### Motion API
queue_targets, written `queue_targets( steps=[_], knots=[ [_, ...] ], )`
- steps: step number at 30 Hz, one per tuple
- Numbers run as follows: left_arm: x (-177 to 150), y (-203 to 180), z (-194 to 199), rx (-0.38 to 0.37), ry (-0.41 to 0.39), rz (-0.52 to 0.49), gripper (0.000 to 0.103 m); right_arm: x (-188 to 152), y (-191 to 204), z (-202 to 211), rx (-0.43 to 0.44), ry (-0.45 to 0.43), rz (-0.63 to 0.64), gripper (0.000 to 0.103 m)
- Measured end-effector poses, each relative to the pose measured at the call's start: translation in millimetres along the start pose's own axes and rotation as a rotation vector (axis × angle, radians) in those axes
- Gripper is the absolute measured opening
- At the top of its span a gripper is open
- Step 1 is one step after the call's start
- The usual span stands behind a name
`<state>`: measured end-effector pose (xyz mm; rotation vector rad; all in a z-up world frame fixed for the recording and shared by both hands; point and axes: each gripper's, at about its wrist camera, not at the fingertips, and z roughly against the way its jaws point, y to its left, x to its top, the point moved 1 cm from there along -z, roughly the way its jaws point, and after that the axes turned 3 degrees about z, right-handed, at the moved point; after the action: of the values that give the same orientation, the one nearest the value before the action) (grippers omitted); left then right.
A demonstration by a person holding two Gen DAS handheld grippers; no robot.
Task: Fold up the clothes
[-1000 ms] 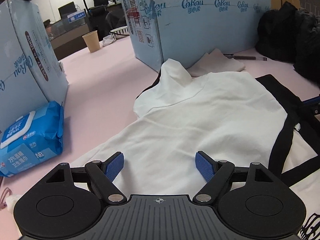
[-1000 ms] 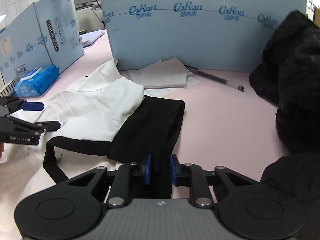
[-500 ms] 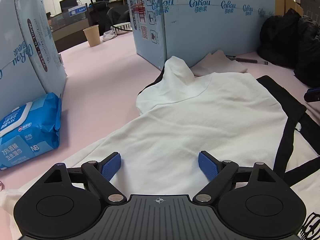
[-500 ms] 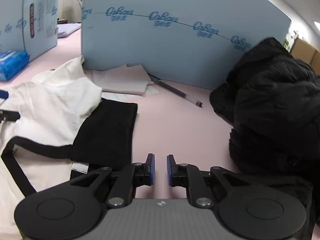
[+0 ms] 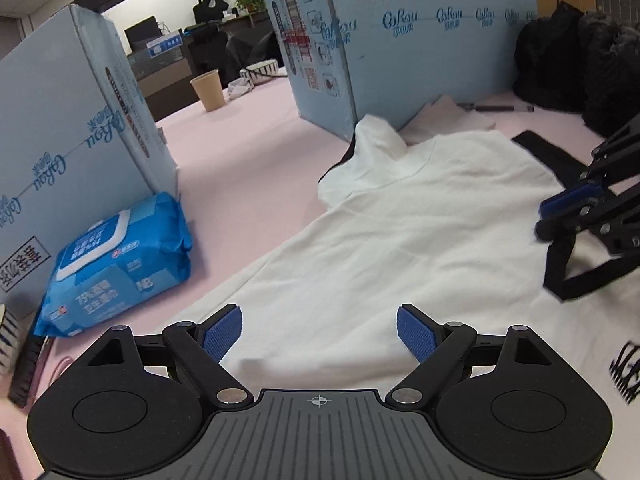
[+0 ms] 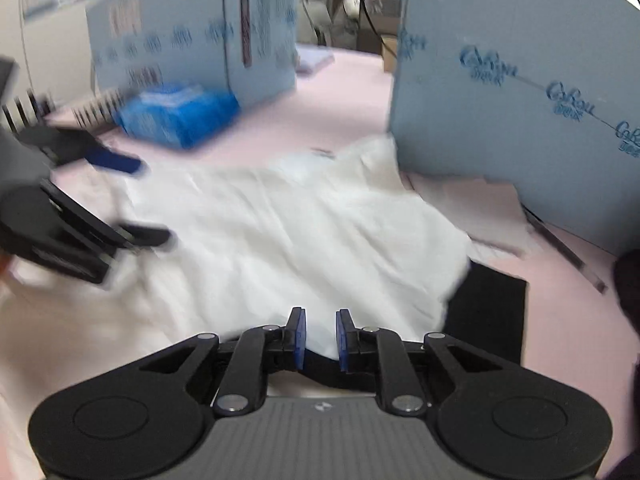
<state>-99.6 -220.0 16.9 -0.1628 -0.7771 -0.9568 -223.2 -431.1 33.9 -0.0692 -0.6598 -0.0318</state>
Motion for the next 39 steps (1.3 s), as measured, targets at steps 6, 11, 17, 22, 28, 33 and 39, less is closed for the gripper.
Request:
queue_targets(
  steps=[6, 11, 17, 22, 28, 33, 39],
  knots=[
    [-13, 26, -6, -0.029, 0.033, 0.088, 0.097, -23, -45, 15, 0.04, 0.023, -0.156, 0.001],
    [-20, 49, -3, 0.03, 0.027, 0.111, 0.097, -28, -51, 16, -0.093, 0.052, -0.122, 0.037],
    [-30, 78, 15, 0.046, 0.022, 0.181, 0.097, -31, -82, 31, -0.115, 0.011, -0.276, 0.045],
    [-36, 129, 78, 0.121, -0.118, 0.319, 0.096, 1, -67, 54, 0.013, -0.121, -0.28, 0.052],
    [-51, 151, 75, -0.006, -0.064, 0.458, 0.096, 41, -23, 29, 0.377, -0.168, -0.327, 0.053],
    [-96, 152, 88, -0.227, -0.039, 0.594, 0.096, 49, 15, 10, 0.68, -0.105, -0.401, 0.054],
    [-143, 128, 103, -0.106, 0.039, 0.562, 0.096, 77, 76, 7, 0.692, -0.049, -0.268, 0.055]
  ],
)
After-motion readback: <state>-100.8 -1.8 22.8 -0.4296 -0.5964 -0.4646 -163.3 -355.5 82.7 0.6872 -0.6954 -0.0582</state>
